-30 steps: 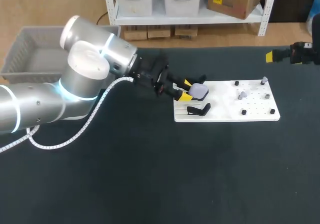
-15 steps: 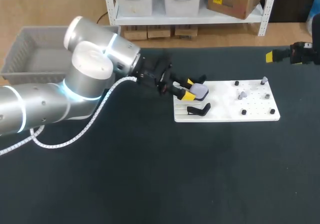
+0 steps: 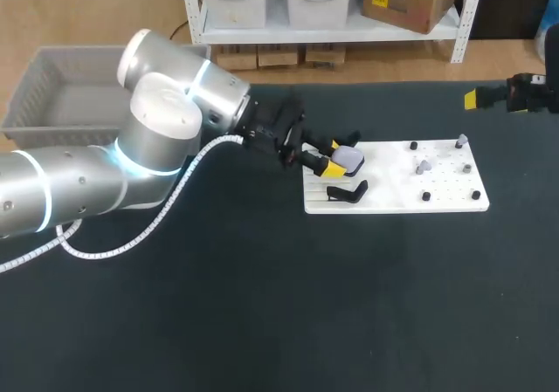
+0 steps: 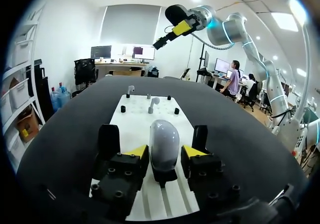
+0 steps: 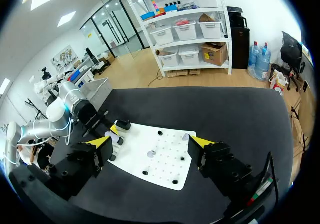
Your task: Pick up each earbud case from the left stands, insert the matching earbuds, close the lid, and place the case in the box.
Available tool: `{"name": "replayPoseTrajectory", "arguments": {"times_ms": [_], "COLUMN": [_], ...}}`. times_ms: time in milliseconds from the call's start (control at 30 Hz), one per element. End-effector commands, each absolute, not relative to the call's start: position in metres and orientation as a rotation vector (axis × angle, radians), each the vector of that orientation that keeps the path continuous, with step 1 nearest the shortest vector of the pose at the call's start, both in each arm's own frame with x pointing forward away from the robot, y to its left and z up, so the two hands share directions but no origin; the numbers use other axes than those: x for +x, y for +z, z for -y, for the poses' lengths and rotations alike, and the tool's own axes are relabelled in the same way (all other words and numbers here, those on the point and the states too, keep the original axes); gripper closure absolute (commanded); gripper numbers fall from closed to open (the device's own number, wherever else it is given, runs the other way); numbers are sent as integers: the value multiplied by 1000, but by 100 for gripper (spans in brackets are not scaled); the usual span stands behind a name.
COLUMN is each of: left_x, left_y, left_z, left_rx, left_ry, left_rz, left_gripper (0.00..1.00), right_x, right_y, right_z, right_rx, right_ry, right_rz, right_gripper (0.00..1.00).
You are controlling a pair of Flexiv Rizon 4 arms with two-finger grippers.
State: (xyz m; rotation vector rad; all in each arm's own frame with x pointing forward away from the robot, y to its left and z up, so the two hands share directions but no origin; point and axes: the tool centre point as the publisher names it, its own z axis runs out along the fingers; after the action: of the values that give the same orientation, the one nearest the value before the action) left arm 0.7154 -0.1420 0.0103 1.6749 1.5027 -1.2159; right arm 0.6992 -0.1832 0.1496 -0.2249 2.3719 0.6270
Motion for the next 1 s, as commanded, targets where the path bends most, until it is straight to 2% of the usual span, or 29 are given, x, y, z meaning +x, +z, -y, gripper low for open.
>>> {"name": "replayPoseTrajectory", "arguments": {"times_ms": [33, 167, 233, 267, 300, 600, 1000], "left_x": [718, 717, 716, 716, 716, 710, 694], "left_y": [10, 10, 10, 10, 10, 38, 106], "left_z": [145, 146, 146, 146, 146, 132, 115], "left_rx": [1684, 1691, 1694, 1696, 1702, 1670, 1490], "left_ry": [-1221, -1222, -1221, -1220, -1215, -1171, -1198], "left_rz": [-1498, -1494, -1493, -1493, -1489, -1432, -1289], "left_gripper": [63, 69, 76, 84, 100, 100, 100], "right_x": [699, 699, 699, 699, 699, 699, 699], "right_y": [149, 149, 149, 149, 149, 149, 149], "right_z": [184, 184, 184, 184, 184, 184, 184], "right_rx": [-227, -227, -227, -227, -227, -227, -227], "right_ry": [629, 629, 629, 629, 629, 629, 629], "right_rz": [-2371, -2371, -2371, -2371, -2371, -2371, -2371], "right_gripper": [0, 0, 0, 0, 0, 0, 0]}}
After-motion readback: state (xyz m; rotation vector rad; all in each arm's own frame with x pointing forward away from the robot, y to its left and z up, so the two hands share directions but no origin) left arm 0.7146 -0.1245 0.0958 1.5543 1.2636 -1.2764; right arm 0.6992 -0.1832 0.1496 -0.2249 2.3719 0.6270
